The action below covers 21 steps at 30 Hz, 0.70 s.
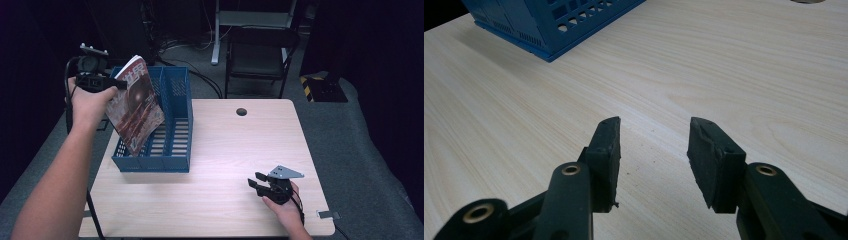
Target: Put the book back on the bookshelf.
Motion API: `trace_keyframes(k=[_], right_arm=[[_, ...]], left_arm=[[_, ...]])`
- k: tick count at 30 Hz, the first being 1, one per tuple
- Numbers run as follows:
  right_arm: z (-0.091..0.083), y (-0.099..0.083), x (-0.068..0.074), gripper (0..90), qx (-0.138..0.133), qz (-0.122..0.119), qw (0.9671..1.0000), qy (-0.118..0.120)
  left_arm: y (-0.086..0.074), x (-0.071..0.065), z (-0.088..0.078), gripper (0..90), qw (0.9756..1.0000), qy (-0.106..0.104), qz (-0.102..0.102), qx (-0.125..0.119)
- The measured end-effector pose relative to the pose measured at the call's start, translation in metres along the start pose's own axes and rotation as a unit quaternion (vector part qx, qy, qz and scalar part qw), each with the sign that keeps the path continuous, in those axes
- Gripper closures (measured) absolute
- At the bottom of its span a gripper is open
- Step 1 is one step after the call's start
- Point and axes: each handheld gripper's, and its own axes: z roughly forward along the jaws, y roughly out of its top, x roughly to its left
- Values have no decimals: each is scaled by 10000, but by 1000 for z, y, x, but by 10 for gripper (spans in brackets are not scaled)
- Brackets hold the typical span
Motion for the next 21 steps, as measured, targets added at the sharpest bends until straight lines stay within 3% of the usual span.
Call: trace_keyframes(k=[11, 21], right_arm=[[1, 0, 1, 562, -38, -5, 10000, -43], [0, 0, 0, 562, -6, -5, 10000, 11]], left_arm=[[1, 0, 13, 842, 9999, 106, -113, -44], [1, -3, 24, 841, 9998, 140, -99, -59]])
